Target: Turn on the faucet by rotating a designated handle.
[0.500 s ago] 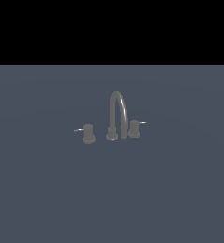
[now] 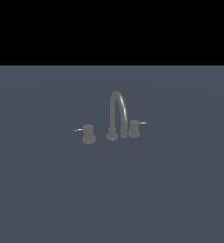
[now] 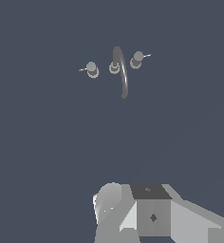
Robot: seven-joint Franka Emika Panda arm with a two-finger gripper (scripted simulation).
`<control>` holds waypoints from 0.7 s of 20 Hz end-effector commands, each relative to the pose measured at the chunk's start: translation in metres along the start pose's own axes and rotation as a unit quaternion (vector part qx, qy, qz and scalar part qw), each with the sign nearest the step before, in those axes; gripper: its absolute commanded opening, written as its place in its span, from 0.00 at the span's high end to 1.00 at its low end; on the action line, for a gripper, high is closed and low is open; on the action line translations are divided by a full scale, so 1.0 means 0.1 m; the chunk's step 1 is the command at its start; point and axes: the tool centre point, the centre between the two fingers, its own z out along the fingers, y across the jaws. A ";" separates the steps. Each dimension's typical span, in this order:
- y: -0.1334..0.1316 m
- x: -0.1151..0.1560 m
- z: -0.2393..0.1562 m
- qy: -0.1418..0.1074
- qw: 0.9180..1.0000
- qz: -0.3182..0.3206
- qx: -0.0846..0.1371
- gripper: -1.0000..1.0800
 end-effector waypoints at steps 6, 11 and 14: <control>0.02 0.03 0.00 0.000 1.000 0.007 -0.001 1.00; 0.04 0.18 0.03 0.000 1.000 0.027 -0.001 1.00; 0.05 0.31 0.06 0.000 0.999 0.045 -0.001 1.00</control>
